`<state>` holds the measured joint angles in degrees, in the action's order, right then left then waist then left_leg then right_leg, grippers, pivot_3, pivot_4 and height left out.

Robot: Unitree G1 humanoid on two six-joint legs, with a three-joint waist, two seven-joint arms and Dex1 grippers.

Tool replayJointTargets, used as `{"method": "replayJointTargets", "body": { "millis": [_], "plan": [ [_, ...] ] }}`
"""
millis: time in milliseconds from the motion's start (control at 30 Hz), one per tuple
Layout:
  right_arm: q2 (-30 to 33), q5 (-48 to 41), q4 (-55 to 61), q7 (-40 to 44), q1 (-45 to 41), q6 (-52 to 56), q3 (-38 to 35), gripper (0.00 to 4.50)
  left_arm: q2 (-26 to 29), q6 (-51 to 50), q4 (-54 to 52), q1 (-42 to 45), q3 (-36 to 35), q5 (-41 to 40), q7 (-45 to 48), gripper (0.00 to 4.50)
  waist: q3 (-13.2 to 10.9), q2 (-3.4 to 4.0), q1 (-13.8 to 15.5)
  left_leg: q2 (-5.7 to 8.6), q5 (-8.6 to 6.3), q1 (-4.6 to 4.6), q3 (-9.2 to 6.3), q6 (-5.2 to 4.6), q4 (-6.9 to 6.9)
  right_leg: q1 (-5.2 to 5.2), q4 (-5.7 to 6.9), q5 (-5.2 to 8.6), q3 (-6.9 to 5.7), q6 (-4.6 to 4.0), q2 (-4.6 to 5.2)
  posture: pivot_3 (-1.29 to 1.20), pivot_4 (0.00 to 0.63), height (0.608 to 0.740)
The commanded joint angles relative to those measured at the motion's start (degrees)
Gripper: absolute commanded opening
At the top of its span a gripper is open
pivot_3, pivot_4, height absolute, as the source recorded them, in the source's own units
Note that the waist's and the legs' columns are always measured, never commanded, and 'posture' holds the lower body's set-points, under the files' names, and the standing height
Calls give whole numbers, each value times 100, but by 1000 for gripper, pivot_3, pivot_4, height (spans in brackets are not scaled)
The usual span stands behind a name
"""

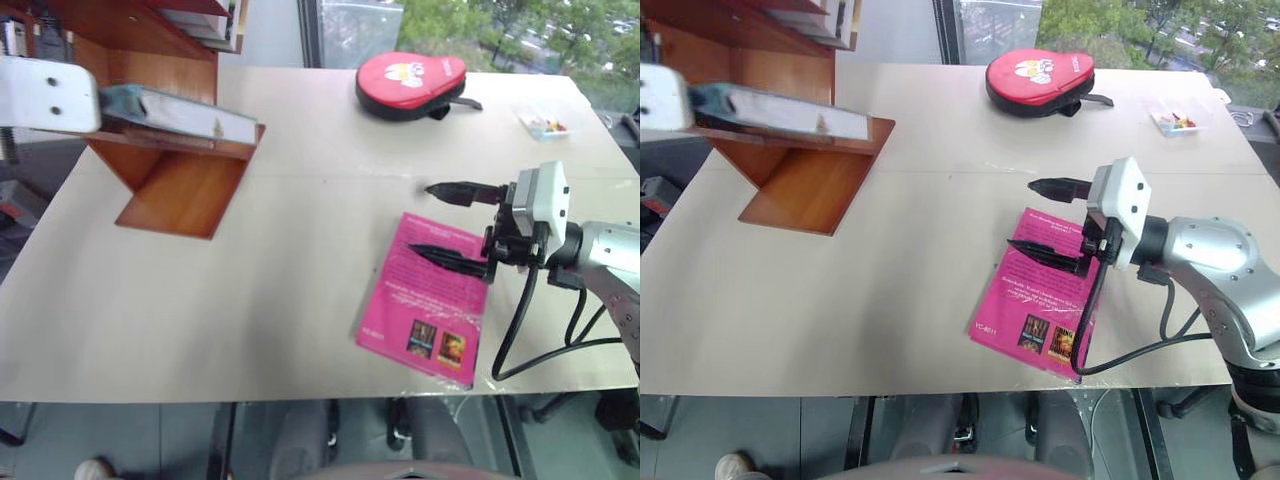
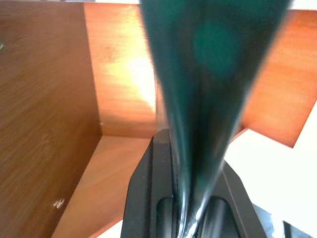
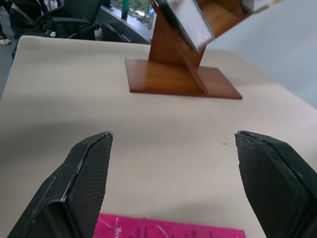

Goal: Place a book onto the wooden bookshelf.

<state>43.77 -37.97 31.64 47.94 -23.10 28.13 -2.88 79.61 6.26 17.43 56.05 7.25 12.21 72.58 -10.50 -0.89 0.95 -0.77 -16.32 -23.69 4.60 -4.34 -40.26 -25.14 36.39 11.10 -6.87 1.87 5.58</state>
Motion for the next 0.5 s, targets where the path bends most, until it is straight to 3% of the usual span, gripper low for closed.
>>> {"method": "replayJointTargets", "body": {
  "millis": [33, 133, 200, 267, 367, 500],
  "plan": [
    [-7, 19, 194, -72, -134, -38, -112, 4055, -84, -325, 56, 60, -91, -57, 225, 1584, -3, -7, -7, -3, 0, -1, 0, 0, -8, -1, 8, 0, 0, 0, 0, 0, 150, 740],
    [11, -20, 193, -52, -146, -11, -167, 4055, -211, -443, -27, 18, -350, -379, 257, 3126, -3, -7, -11, -5, 0, -1, 8, -1, -17, -7, 19, 0, 12, 0, 2, 0, 150, 740],
    [15, -34, 174, -39, -159, 6, -164, 4055, -183, -995, -423, -304, -884, -1075, 515, 4066, -4, -8, -17, -5, 0, -4, 7, -1, -18, -10, 20, 0, 12, 0, 2, 0, 150, 740],
    [52, -54, 112, 32, -158, 12, -183, 4055, -16, -2203, -1167, -797, -1813, -1965, 947, 4066, -5, -11, -32, -6, 0, -12, 15, -1, -19, -26, 31, -1, 23, -2, 2, 0, 150, 740],
    [71, -132, -96, 162, -285, 35, -226, 4055, 135, -3486, -2090, -1570, -2968, -2471, 1273, 4066, -11, -19, -84, -8, 0, -19, 28, -1, -17, -43, 35, -2, 36, -3, 1, 0, 150, 740],
    [81, -34, -484, 408, -480, -54, -145, 4055, -97, -5722, -3279, -2283, -4426, -3486, 1377, 4066, -12, -17, -129, -11, -1, -11, 33, 0, -13, -41, 35, 0, 39, -1, 1, 0, 150, 740]
  ]
}}
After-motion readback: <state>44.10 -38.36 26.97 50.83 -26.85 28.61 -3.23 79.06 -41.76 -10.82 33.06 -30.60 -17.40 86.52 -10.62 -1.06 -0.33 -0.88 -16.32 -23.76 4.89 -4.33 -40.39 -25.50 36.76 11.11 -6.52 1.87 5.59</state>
